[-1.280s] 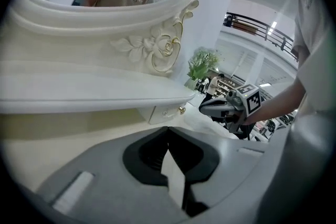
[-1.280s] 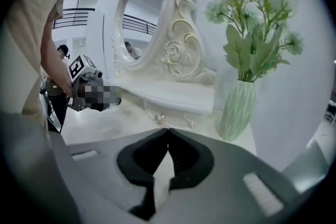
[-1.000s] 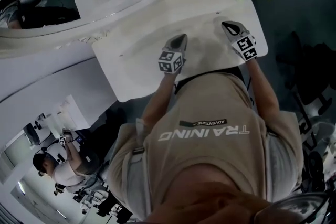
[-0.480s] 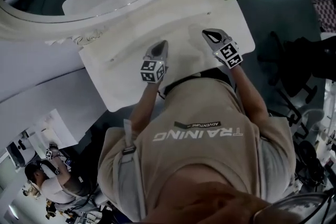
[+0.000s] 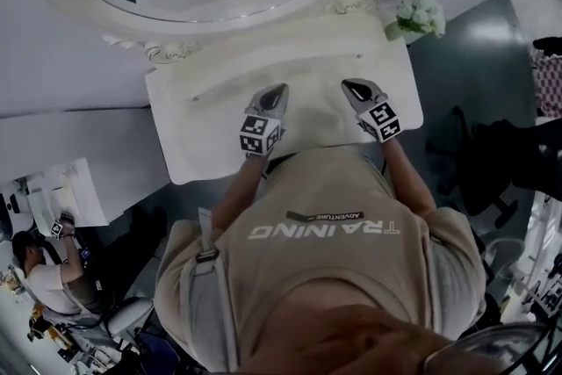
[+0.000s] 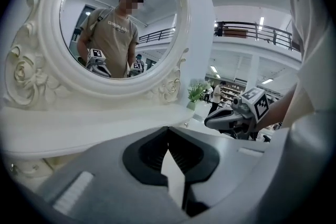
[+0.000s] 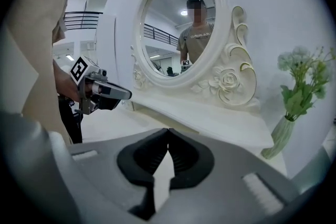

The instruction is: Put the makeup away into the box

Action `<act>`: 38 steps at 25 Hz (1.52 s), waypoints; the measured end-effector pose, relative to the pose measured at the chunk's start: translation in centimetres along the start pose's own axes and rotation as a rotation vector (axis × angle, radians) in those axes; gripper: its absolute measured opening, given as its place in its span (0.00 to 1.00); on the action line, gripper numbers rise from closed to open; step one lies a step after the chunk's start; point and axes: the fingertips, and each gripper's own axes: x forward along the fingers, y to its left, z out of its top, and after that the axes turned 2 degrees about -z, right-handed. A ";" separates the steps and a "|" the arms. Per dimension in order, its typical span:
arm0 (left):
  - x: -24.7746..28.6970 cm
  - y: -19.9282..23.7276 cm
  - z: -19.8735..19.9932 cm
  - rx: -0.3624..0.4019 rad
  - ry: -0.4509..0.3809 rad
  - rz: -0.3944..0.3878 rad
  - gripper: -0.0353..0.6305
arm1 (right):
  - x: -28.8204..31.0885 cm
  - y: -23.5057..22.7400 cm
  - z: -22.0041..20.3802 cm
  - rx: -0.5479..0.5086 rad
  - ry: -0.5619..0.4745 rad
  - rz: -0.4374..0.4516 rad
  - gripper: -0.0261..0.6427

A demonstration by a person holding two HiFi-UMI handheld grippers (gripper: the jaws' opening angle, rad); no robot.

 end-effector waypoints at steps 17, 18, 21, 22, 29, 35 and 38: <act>-1.5 0.5 2.0 0.032 0.012 0.058 0.06 | 2.3 0.7 2.1 0.060 -0.141 0.087 0.04; -1.6 0.1 2.2 0.031 0.013 0.071 0.06 | 1.9 1.1 2.0 0.051 -0.140 0.110 0.04; -1.3 -1.0 3.4 0.031 -0.006 0.110 0.06 | 1.0 1.1 1.6 0.028 -0.152 0.166 0.04; -1.0 -1.3 3.7 0.035 -0.015 0.123 0.06 | 0.8 0.7 1.5 0.021 -0.160 0.179 0.04; -0.5 -4.1 4.7 -0.063 -0.099 0.152 0.06 | -0.7 -0.6 1.7 -0.002 -0.215 0.205 0.04; -1.3 -4.9 4.3 -0.089 -0.123 0.173 0.06 | -1.6 -0.7 3.5 -0.038 -0.267 0.209 0.04; -1.3 -5.4 4.4 -0.059 -0.126 0.176 0.06 | -1.9 -0.9 3.7 -0.041 -0.275 0.215 0.04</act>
